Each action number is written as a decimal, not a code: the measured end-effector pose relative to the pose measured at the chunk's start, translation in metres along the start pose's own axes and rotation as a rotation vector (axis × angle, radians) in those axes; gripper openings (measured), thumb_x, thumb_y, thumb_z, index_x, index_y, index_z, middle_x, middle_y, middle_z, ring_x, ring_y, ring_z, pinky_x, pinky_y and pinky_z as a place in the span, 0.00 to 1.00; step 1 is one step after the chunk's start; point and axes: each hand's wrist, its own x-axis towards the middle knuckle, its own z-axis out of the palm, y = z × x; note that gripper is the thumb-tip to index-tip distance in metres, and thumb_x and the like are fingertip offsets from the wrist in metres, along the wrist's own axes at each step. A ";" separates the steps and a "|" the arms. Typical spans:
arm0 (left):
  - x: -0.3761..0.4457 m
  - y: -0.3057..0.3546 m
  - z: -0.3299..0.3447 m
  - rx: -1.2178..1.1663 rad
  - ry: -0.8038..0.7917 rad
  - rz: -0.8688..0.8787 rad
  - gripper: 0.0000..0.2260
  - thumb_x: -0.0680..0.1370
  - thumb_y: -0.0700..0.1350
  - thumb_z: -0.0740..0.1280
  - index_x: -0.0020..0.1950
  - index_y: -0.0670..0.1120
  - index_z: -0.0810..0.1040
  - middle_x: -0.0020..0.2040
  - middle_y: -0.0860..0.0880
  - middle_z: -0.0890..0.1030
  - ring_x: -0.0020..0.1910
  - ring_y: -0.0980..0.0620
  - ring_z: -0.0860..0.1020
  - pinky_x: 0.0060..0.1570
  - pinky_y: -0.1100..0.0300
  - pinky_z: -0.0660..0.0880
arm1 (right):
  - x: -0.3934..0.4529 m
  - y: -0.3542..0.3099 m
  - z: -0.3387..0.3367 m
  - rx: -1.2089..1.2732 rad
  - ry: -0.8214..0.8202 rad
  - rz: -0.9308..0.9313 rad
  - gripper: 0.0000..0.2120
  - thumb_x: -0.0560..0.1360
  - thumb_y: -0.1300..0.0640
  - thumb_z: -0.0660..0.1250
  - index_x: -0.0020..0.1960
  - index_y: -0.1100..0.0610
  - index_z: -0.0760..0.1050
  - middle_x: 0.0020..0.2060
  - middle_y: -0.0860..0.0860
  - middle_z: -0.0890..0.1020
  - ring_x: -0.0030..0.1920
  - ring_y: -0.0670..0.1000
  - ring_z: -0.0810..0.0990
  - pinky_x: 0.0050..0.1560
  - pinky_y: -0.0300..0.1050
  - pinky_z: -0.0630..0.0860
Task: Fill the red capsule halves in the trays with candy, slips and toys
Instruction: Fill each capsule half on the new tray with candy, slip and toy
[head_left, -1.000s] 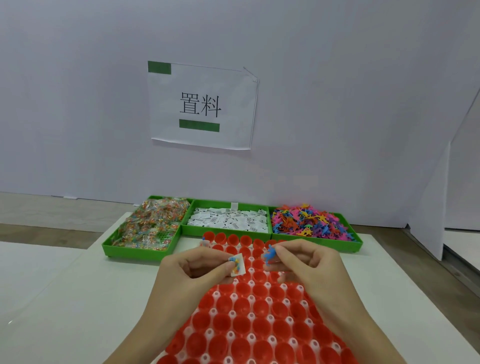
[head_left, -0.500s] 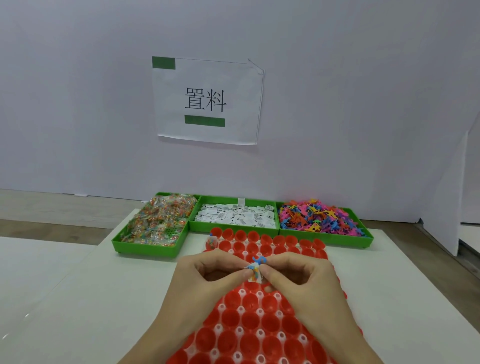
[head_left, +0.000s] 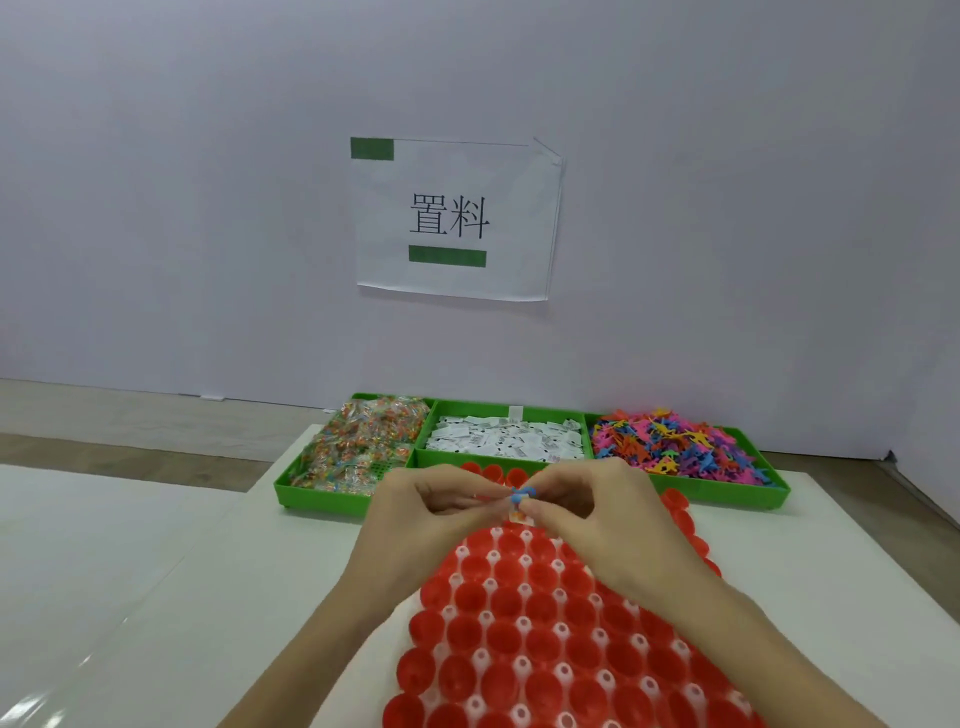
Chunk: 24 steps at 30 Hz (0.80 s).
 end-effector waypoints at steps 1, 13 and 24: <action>0.007 -0.001 -0.004 0.013 0.021 -0.013 0.06 0.70 0.42 0.81 0.44 0.51 0.89 0.42 0.49 0.88 0.44 0.51 0.87 0.45 0.65 0.81 | 0.011 0.000 0.001 -0.019 -0.014 -0.007 0.02 0.75 0.56 0.76 0.46 0.50 0.87 0.36 0.43 0.86 0.39 0.40 0.84 0.43 0.32 0.79; 0.054 -0.064 -0.004 0.530 0.176 0.169 0.04 0.73 0.44 0.79 0.42 0.53 0.88 0.36 0.62 0.84 0.41 0.58 0.77 0.41 0.68 0.70 | 0.089 0.047 0.038 -0.138 -0.143 0.127 0.05 0.74 0.55 0.76 0.48 0.54 0.88 0.43 0.51 0.88 0.45 0.44 0.84 0.47 0.39 0.77; 0.059 -0.080 -0.002 0.640 0.107 0.218 0.07 0.71 0.41 0.79 0.41 0.53 0.86 0.37 0.61 0.81 0.47 0.58 0.70 0.43 0.66 0.67 | 0.092 0.058 0.050 -0.246 -0.169 0.127 0.06 0.75 0.55 0.76 0.51 0.55 0.87 0.44 0.49 0.87 0.38 0.39 0.79 0.37 0.27 0.71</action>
